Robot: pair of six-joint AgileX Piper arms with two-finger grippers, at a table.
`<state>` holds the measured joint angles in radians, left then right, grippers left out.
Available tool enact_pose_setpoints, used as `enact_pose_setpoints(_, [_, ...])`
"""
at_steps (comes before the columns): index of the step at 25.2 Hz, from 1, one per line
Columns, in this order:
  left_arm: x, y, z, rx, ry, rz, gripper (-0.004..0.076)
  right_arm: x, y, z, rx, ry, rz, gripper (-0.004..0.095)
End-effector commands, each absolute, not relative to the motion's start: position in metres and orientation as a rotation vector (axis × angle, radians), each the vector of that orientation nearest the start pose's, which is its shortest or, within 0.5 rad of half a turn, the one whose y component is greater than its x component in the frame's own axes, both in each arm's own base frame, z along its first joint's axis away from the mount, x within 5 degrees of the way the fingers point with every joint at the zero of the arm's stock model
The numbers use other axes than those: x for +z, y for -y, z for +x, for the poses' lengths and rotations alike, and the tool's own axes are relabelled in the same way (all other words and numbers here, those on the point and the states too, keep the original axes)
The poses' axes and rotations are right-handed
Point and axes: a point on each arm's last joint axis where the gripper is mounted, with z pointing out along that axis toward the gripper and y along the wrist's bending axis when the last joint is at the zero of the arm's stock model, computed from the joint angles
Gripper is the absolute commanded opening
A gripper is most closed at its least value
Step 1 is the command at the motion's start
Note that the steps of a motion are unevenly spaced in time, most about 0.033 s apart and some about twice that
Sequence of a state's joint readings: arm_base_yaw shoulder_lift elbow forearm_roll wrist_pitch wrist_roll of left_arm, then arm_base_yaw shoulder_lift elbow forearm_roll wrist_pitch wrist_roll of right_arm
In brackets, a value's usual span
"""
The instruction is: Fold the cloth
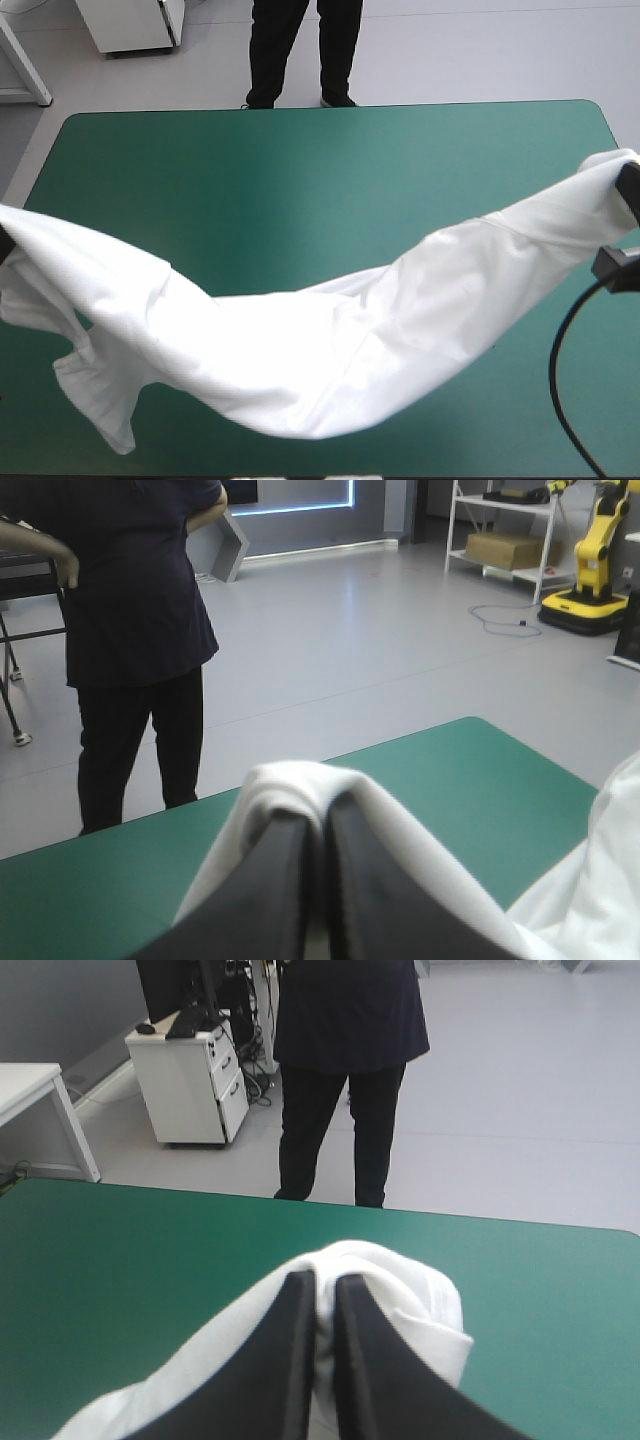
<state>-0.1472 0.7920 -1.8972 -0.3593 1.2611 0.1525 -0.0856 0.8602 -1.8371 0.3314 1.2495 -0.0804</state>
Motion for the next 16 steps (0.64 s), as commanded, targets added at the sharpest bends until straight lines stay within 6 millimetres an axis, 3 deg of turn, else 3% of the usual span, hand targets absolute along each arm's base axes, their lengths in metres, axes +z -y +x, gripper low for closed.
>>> enact_pose_setpoints(1, [0.585,0.03,-0.02,-0.44,-1.616,0.374,-0.0009,0.584,-0.025,0.021,0.253,-1.664,-0.138,-0.0013])
enact_pose_setpoints(5, [0.57,0.032,-0.008,-0.48,-1.698,0.335,-0.0009,0.575,-0.021,0.03,0.24,-1.714,-0.133,-0.0013])
enact_pose_setpoints(10, [0.531,0.038,0.032,-0.513,-1.901,0.314,-0.0009,0.539,-0.011,0.064,0.133,-1.89,-0.057,-0.0013])
enact_pose_setpoints(11, [0.521,0.04,0.042,-0.517,-1.949,0.309,-0.0009,0.528,-0.009,0.073,0.122,-1.94,-0.042,-0.0013])
enact_pose_setpoints(14, [0.483,0.045,0.082,-0.518,-2.143,0.283,-0.0009,0.464,-0.005,0.123,0.059,-2.219,-0.021,-0.0015])
enact_pose_setpoints(16, [0.47,0.046,0.107,-0.486,-2.222,0.276,-0.0009,0.437,-0.004,0.153,0.046,-2.314,-0.014,-0.0015])
